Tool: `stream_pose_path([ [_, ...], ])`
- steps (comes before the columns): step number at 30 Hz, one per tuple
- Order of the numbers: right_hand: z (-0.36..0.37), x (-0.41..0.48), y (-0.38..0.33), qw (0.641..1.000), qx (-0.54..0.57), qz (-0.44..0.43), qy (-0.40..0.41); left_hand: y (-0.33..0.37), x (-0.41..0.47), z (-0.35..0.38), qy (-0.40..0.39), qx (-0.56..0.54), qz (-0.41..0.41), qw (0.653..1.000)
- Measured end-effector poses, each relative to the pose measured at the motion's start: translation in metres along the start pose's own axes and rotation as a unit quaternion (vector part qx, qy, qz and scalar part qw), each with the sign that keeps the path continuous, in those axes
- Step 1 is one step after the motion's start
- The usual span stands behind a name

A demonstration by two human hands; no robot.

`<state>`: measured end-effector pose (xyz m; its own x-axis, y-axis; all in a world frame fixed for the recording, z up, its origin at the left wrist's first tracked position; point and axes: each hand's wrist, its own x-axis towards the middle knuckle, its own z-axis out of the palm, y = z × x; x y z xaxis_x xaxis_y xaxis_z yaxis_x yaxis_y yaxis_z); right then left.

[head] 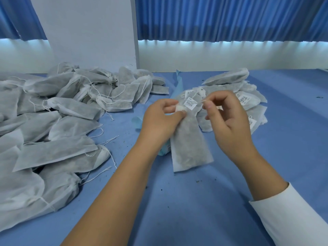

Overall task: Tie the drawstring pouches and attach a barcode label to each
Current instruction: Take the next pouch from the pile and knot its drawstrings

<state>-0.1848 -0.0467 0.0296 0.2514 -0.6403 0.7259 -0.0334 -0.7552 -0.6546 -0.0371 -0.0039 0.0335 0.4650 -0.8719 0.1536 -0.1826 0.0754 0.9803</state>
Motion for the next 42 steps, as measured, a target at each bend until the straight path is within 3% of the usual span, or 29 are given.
stream_pose_path([
  [4, 0.003, -0.004, 0.002, 0.991, -0.063, -0.078, -0.087, 0.002, 0.006, -0.013, 0.065, -0.047, 0.000, 0.997],
  [10, 0.004, -0.007, 0.013, 0.984, -0.120, -0.020, -0.130, 0.004, 0.006, -0.013, 0.071, -0.025, -0.016, 0.997],
  [14, 0.006, -0.008, 0.014, 0.983, -0.124, -0.002, -0.134, 0.007, 0.001, -0.005, 0.043, 0.008, -0.054, 0.998],
  [19, 0.005, -0.007, 0.016, 0.984, -0.129, 0.019, -0.120, 0.016, 0.000, -0.010, -0.021, -0.144, -0.139, 0.980],
  [24, 0.005, -0.008, 0.016, 0.985, -0.127, -0.010, -0.118, 0.015, -0.005, -0.009, -0.081, -0.072, -0.077, 0.991],
  [33, 0.013, -0.013, 0.017, 0.986, -0.089, 0.044, -0.134, 0.005, 0.008, -0.022, 0.108, -0.094, -0.020, 0.990],
  [38, 0.016, -0.018, 0.021, 0.952, -0.112, 0.102, -0.266, -0.005, 0.020, -0.035, 0.219, -0.130, -0.017, 0.967],
  [40, 0.021, -0.022, 0.022, 0.925, -0.077, 0.148, -0.341, -0.008, 0.024, -0.037, 0.236, -0.122, -0.028, 0.964],
  [42, 0.028, -0.025, 0.023, 0.919, -0.006, 0.177, -0.352, -0.012, 0.027, -0.036, 0.219, -0.129, -0.047, 0.966],
])
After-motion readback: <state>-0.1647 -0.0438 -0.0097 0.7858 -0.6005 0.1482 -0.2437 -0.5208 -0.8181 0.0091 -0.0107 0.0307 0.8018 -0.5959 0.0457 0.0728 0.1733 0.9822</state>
